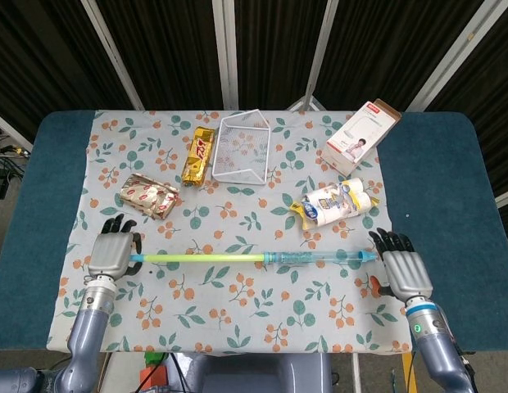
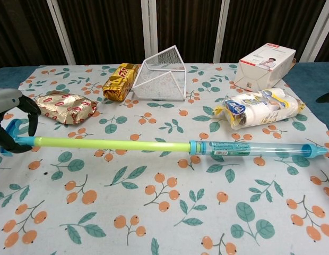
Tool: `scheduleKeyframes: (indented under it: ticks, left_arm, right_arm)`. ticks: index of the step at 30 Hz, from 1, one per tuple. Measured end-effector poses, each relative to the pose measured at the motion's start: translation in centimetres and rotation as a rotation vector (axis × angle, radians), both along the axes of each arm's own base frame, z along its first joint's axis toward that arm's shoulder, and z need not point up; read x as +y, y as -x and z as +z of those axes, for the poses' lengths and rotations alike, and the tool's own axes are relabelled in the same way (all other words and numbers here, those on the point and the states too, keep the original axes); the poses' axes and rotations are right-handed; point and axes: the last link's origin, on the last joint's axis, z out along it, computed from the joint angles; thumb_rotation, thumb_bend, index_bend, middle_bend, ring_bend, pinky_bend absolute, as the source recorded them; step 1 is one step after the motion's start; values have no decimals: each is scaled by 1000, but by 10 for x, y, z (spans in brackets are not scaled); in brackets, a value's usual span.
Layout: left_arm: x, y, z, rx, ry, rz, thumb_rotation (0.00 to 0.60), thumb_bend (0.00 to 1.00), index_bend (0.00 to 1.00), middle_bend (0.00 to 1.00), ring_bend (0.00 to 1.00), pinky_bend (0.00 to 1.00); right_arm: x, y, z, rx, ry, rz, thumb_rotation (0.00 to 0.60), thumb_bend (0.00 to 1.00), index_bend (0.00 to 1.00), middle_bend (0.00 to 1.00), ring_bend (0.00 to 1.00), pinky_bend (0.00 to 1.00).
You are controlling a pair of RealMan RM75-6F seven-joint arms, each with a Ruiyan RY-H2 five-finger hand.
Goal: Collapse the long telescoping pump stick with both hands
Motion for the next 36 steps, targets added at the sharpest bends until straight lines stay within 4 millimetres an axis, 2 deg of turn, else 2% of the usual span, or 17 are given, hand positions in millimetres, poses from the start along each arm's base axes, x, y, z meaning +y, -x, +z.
scheduleKeyframes:
  ticks: [4, 14, 20, 26, 31, 36]
  left_arm:
    - [1, 2, 3, -2, -6, 5, 600, 487, 632, 168, 0, 80]
    - [0, 2, 8, 5, -2, -4, 600, 488, 632, 168, 0, 80]
    - [-1, 6, 9, 15, 0, 2, 600, 488, 634, 168, 0, 80]
    - [0, 9, 9, 20, -1, 4, 600, 488, 635, 168, 0, 80]
    - [1, 8, 12, 14, -10, 4, 600, 488, 634, 168, 0, 79]
    - [1, 9, 13, 15, -9, 5, 600, 488, 634, 168, 0, 79]
  right_arm:
    - [-4, 1, -12, 15, -18, -29, 600, 387, 91, 0, 0, 0]
    - [-14, 10, -33, 31, -8, -60, 600, 387, 113, 0, 0, 0]
    - [-19, 14, -42, 30, -7, -78, 600, 388, 179, 0, 0, 0]
    - [-25, 11, -46, 17, -3, -80, 600, 387, 225, 0, 0, 0]
    - [-27, 5, -50, 15, -7, -67, 600, 387, 333, 0, 0, 0]
    - [-26, 5, -58, 11, -20, -69, 600, 387, 336, 0, 0, 0]
